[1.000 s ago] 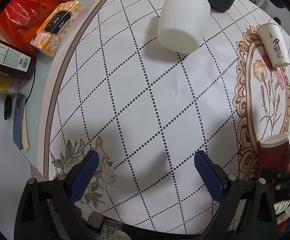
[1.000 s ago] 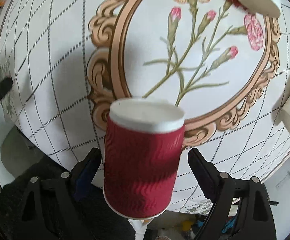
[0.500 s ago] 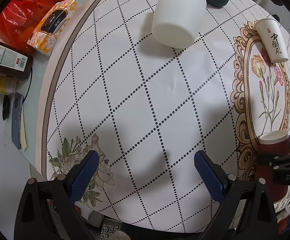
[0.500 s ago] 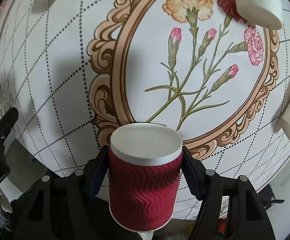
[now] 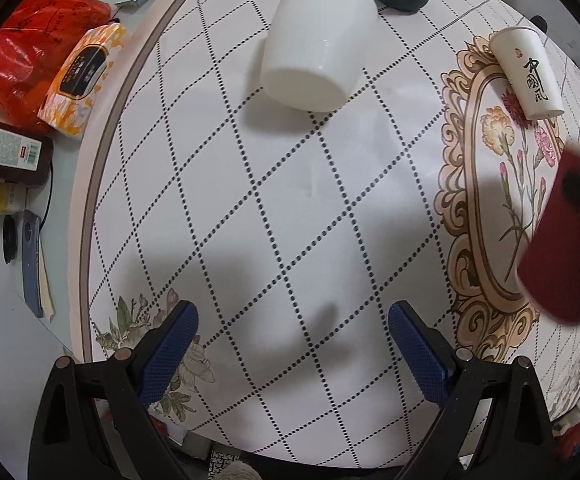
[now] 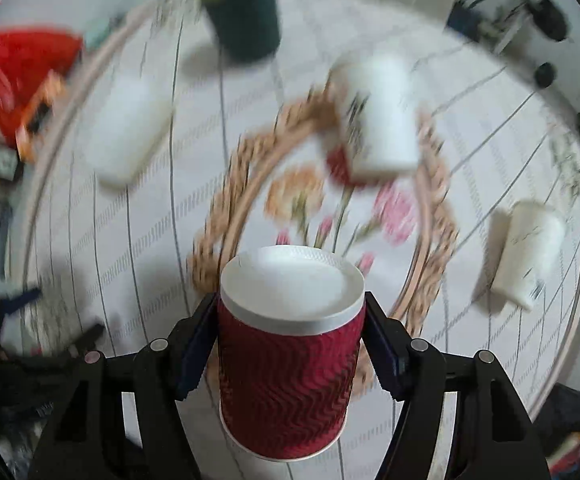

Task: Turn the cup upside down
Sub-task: 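Lower the red cup rim-down onto the flower oval and open the right gripper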

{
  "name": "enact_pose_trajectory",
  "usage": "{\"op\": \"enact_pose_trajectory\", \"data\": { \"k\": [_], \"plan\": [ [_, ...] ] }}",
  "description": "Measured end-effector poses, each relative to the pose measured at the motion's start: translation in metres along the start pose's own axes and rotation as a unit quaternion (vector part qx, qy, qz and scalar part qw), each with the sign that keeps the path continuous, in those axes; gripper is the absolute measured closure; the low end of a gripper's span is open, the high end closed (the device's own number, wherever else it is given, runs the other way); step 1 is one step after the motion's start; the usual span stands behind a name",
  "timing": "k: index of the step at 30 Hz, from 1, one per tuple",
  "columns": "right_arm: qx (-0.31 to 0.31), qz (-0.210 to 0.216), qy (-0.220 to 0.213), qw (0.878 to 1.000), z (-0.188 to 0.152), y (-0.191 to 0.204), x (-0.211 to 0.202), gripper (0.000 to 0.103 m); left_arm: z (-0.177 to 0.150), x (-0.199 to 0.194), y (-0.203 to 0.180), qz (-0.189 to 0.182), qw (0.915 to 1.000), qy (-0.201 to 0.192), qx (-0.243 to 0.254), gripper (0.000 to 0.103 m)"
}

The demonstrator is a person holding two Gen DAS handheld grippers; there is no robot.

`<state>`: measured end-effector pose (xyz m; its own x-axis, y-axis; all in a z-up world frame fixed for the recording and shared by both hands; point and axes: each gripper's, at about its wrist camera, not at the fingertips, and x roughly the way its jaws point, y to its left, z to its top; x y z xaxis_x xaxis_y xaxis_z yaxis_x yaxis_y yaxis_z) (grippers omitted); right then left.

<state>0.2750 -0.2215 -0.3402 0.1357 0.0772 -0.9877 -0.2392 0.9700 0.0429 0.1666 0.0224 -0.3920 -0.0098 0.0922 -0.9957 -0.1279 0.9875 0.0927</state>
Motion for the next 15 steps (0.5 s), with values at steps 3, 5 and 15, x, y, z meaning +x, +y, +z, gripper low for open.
{"op": "enact_pose_trajectory", "data": {
  "k": [3,5,15],
  "plan": [
    [0.021,-0.006,-0.095,0.995,-0.003,-0.004,-0.011,0.032,0.004,0.002,-0.002,-0.001,1.0000,0.004,0.000,0.005],
    [0.029,-0.021,-0.154,0.987,-0.011,-0.005,-0.014,0.032,0.004,0.002,-0.001,0.002,1.0000,0.003,0.005,0.005],
    [0.016,-0.039,-0.229,0.972,-0.061,0.008,-0.010,0.032,0.003,0.001,-0.023,0.010,0.9994,0.000,0.032,0.006]
  ]
}}
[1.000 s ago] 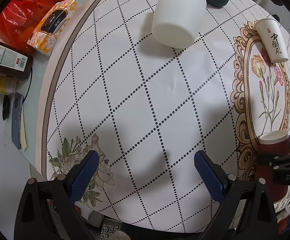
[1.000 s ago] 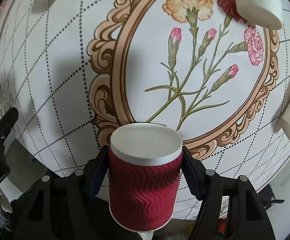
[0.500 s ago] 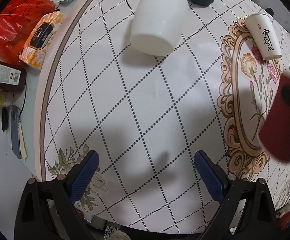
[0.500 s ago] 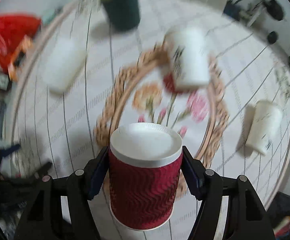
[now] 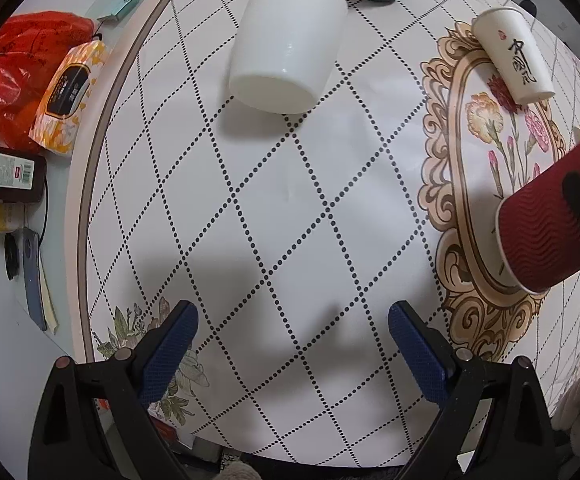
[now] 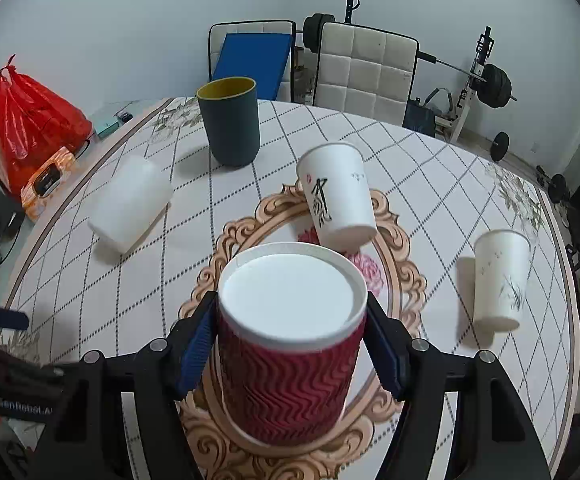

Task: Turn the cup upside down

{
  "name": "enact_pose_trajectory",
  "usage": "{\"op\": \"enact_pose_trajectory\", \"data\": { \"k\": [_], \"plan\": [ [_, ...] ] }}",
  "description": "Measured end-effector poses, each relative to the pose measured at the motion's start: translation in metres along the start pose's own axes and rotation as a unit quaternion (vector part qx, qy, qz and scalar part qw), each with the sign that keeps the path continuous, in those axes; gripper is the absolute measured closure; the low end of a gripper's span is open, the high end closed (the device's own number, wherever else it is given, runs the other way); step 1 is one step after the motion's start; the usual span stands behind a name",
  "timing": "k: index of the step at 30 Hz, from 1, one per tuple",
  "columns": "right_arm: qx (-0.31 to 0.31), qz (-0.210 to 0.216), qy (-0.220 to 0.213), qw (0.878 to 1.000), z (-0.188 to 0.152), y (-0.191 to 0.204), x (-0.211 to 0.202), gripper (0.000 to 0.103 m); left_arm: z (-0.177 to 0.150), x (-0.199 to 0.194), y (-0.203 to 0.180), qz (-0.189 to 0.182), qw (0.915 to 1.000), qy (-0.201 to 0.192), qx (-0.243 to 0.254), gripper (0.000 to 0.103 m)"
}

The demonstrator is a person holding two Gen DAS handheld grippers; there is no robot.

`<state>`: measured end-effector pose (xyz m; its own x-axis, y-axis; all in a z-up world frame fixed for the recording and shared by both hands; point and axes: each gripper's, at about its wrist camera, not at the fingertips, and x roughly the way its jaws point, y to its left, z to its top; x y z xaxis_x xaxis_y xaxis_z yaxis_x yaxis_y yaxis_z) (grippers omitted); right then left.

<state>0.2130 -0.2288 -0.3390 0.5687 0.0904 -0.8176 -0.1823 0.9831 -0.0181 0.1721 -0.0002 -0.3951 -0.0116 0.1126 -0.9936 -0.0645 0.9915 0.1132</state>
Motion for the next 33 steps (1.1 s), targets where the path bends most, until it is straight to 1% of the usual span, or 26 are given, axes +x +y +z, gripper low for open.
{"op": "enact_pose_trajectory", "data": {
  "k": [4,6,7,9,13,16,20,23,24,26,27,29,33],
  "plan": [
    [0.019,0.007,0.017,1.000,-0.008,-0.006,-0.004,0.031,-0.004,-0.009,-0.011,-0.002,0.9999,-0.008,0.007,0.006],
    [0.022,0.002,0.023,0.999,-0.010,-0.006,-0.004,0.031,-0.006,-0.015,-0.014,-0.003,0.9999,-0.012,0.011,0.006],
    [0.028,0.005,0.028,0.999,-0.010,-0.007,-0.003,0.029,-0.006,-0.018,-0.016,-0.004,0.9998,-0.016,0.013,0.005],
    [0.031,0.004,0.036,0.999,-0.009,-0.006,-0.004,0.015,-0.006,-0.024,-0.017,-0.004,0.9996,-0.022,0.018,0.006],
    [0.038,0.001,0.041,0.998,-0.004,-0.005,-0.016,0.008,-0.008,-0.042,-0.023,-0.006,0.9984,-0.048,0.030,0.006],
    [0.061,-0.020,0.053,0.997,-0.002,-0.009,-0.029,0.007,-0.011,-0.063,-0.025,-0.013,0.9966,-0.071,0.040,0.006],
    [0.096,-0.068,0.074,0.990,-0.007,-0.016,-0.059,0.007,-0.022,-0.090,-0.025,-0.020,0.9928,-0.105,0.055,0.004],
    [0.126,-0.110,0.093,0.982,-0.017,-0.023,-0.083,0.007,-0.028,-0.105,-0.017,-0.032,0.9899,-0.122,0.065,0.004],
    [0.137,-0.111,0.093,0.980,-0.020,-0.025,-0.093,0.007,-0.031,-0.111,-0.017,-0.031,0.9887,-0.129,0.070,0.004],
    [0.146,-0.126,0.092,0.977,-0.026,-0.026,-0.113,0.007,-0.038,-0.124,-0.018,-0.035,0.9863,-0.141,0.077,0.004],
    [0.148,-0.125,0.087,0.977,-0.028,-0.025,-0.119,0.007,-0.043,-0.129,-0.018,-0.038,0.9854,-0.146,0.079,0.004],
    [0.145,-0.139,0.077,0.977,-0.033,-0.022,-0.142,0.007,-0.054,-0.146,-0.020,-0.043,0.9825,-0.160,0.085,0.004],
    [0.157,-0.131,0.060,0.977,-0.035,-0.021,-0.180,0.007,-0.074,-0.177,-0.022,-0.040,0.9766,-0.191,0.092,0.004]
  ]
}}
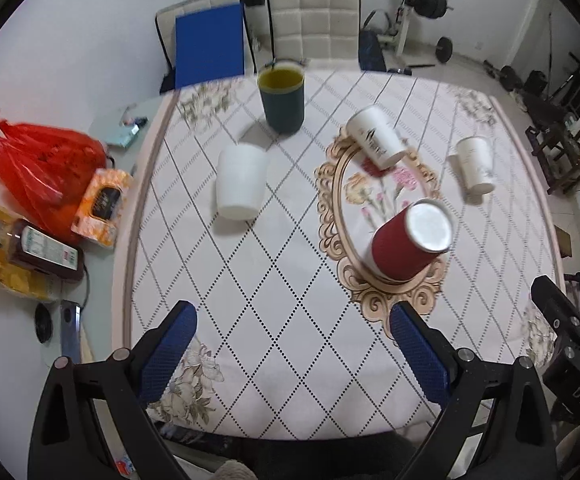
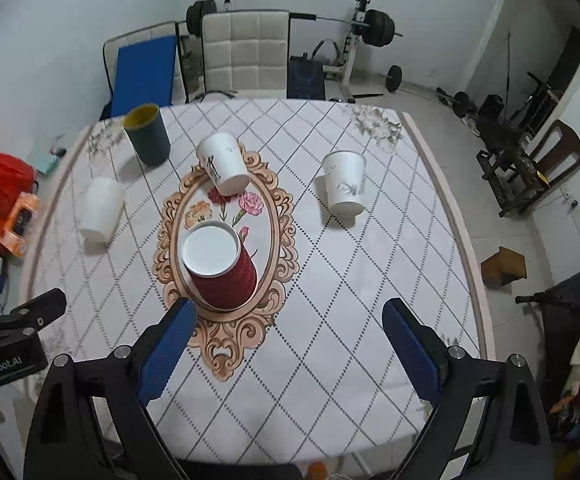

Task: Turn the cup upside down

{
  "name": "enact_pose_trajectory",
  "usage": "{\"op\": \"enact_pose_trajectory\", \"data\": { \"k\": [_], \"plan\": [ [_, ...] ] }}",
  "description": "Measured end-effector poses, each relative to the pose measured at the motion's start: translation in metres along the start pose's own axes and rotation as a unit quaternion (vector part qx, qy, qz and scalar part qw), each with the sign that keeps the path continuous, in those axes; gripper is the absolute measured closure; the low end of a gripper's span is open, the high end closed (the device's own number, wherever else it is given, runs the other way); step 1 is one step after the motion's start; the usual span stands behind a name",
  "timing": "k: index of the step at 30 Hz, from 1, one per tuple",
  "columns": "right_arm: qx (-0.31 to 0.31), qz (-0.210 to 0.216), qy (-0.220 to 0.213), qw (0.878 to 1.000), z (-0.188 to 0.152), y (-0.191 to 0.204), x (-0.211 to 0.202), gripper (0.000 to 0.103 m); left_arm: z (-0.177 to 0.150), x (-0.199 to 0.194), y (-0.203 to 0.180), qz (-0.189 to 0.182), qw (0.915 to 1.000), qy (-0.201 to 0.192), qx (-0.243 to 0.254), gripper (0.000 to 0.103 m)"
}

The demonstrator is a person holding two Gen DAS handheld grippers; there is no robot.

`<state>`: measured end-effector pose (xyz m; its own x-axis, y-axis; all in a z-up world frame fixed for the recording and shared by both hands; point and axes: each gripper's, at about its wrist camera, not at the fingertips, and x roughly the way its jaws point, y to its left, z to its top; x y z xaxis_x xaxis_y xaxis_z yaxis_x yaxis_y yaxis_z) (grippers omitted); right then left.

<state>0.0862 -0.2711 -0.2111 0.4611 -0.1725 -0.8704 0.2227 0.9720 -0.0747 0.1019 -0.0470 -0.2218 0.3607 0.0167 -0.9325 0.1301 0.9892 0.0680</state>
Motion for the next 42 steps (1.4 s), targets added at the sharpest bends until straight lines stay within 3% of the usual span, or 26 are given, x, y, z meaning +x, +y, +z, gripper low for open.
{"op": "enact_pose_trajectory", "data": {
  "k": [11,25,32,42],
  "plan": [
    [-0.004,0.038,-0.054,0.998,-0.015,-0.029,-0.136,0.007,-0.035,-0.131,-0.006,0.009,0.9962,-0.084,-0.024,0.004],
    [-0.005,0.054,-0.108,0.993,-0.048,-0.064,-0.271,0.007,-0.081,-0.230,-0.020,0.007,0.9902,-0.132,-0.047,0.004],
    [-0.003,0.056,-0.123,0.991,-0.059,-0.079,-0.299,0.007,-0.094,-0.246,-0.029,0.010,0.9888,-0.141,-0.047,0.004],
    [-0.012,0.049,-0.119,0.992,-0.066,-0.083,-0.299,0.006,-0.103,-0.253,-0.035,0.010,0.9871,-0.150,-0.054,0.003]
  ]
}}
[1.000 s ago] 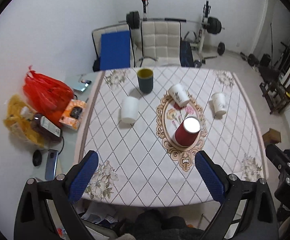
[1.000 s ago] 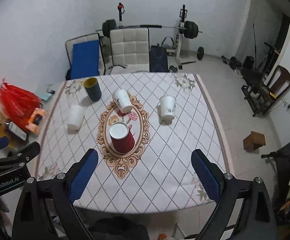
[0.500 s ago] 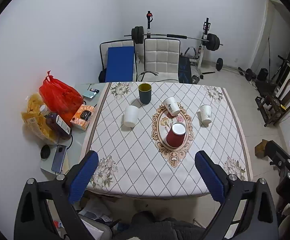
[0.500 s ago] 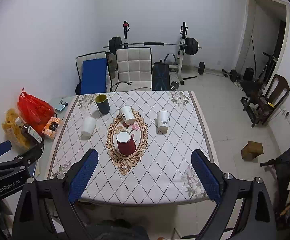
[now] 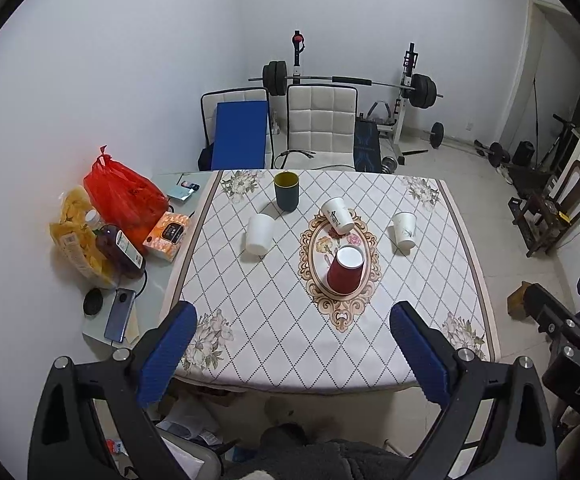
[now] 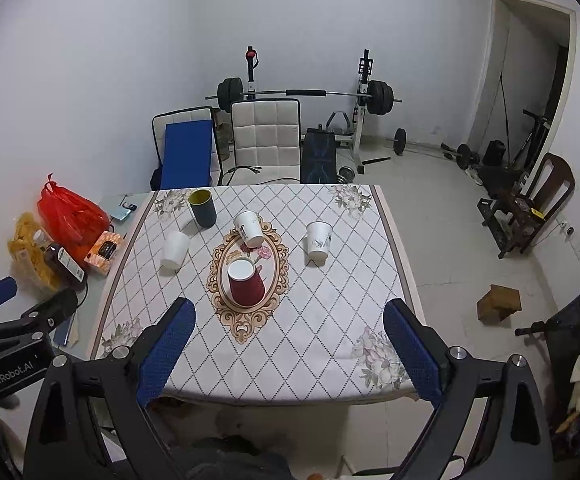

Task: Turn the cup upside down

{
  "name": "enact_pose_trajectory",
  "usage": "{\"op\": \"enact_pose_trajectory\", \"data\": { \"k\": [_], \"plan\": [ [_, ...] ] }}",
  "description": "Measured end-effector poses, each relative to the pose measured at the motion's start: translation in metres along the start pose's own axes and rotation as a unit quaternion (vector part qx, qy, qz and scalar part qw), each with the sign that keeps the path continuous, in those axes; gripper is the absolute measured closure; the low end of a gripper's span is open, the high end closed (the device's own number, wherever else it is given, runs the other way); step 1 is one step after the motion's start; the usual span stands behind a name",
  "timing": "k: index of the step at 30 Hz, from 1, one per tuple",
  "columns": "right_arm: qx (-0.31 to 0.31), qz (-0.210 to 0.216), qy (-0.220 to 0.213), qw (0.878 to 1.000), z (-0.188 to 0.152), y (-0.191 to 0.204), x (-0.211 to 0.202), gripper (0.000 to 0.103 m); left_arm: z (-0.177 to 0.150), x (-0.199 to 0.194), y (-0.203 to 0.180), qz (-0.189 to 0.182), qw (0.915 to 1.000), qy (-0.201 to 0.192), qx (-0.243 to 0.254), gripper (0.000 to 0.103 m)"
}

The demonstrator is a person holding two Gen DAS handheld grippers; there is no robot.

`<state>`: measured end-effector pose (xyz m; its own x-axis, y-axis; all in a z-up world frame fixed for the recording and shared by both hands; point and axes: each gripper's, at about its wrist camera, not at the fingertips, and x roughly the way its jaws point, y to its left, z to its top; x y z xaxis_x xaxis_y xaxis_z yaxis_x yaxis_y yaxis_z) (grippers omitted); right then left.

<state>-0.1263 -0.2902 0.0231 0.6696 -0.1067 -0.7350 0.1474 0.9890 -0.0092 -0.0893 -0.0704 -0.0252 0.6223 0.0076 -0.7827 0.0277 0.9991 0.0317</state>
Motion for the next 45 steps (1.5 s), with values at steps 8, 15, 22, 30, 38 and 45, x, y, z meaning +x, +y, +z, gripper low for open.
{"op": "enact_pose_trajectory", "data": {
  "k": [8,15,22,30,38,45],
  "plan": [
    [-0.006,-0.002,0.000,1.000,0.000,0.001,0.005,0.003,-0.003,0.000,0.003,0.005,0.9999,0.001,-0.011,0.002],
    [-0.011,0.001,-0.002,1.000,0.002,0.000,0.007,0.003,-0.002,-0.003,0.000,0.015,0.9998,-0.003,-0.013,0.002],
    [-0.012,0.002,0.000,1.000,0.001,0.000,0.009,0.003,-0.001,-0.002,-0.002,0.017,0.9997,-0.002,-0.014,0.002],
    [-0.012,0.004,0.004,1.000,-0.001,-0.002,0.011,0.003,-0.001,-0.002,-0.001,0.018,0.9997,-0.001,-0.013,0.002],
    [-0.010,0.009,0.003,1.000,-0.005,-0.005,0.013,0.003,-0.002,-0.002,-0.001,0.018,0.9997,-0.002,-0.013,0.002],
    [-0.011,0.012,0.002,1.000,-0.007,-0.006,0.013,0.003,-0.003,-0.003,0.000,0.017,0.9998,-0.002,-0.011,0.002]
  ]
}}
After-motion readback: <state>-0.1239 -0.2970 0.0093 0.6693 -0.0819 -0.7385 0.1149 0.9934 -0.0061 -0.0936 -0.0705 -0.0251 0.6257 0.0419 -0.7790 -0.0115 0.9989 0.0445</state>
